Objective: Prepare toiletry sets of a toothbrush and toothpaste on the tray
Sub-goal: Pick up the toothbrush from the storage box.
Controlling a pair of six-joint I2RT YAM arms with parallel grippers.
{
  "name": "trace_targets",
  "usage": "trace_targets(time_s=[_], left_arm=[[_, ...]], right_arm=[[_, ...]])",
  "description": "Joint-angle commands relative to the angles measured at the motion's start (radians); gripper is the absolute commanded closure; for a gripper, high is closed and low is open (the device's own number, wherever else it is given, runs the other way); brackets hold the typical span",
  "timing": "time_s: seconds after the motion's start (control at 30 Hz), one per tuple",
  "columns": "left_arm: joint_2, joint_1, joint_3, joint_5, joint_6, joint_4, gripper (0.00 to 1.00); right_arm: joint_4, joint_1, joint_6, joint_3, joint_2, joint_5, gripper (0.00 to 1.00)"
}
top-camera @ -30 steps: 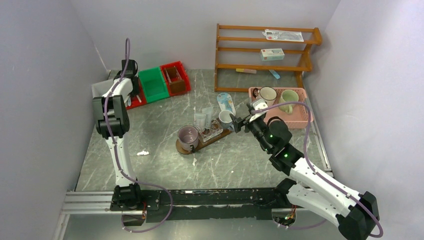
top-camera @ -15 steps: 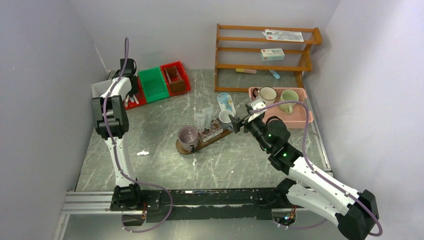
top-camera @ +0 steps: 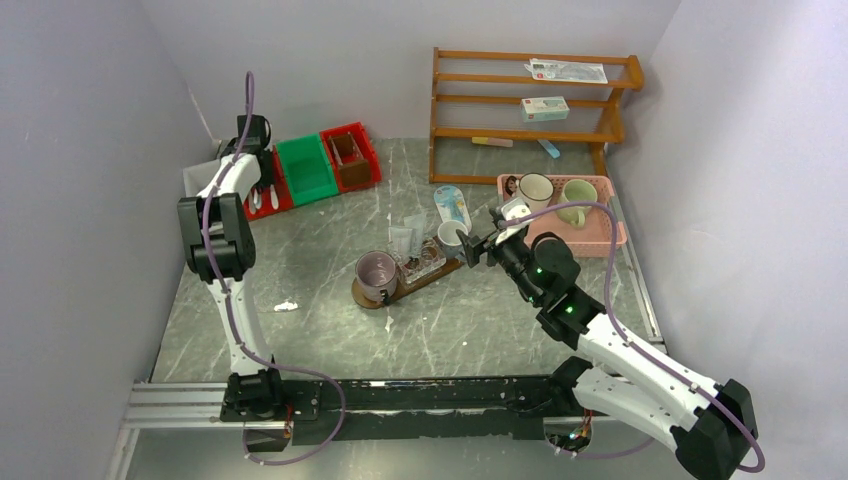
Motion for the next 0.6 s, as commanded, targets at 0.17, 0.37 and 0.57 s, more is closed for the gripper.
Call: trace_targets(time_s=[0.17, 0.37, 0.57], left_arm=[[-0.047, 0.008, -0.024, 0.028, -0.032, 0.028, 0.78], [-0.002, 0.008, -0.026, 0.02, -0.048, 0.028, 0.76], [0.021, 0.008, -0.01, 0.01, -0.05, 0.016, 0.74]], right_arm=[[0.0, 0.0, 0.004, 0.003, 0.001, -0.01, 0.2], [-0.011, 0.0, 0.002, 0.007, -0.005, -0.007, 0.2], [-0.012, 0.0, 0.003, 0.006, -0.006, -0.007, 0.2]])
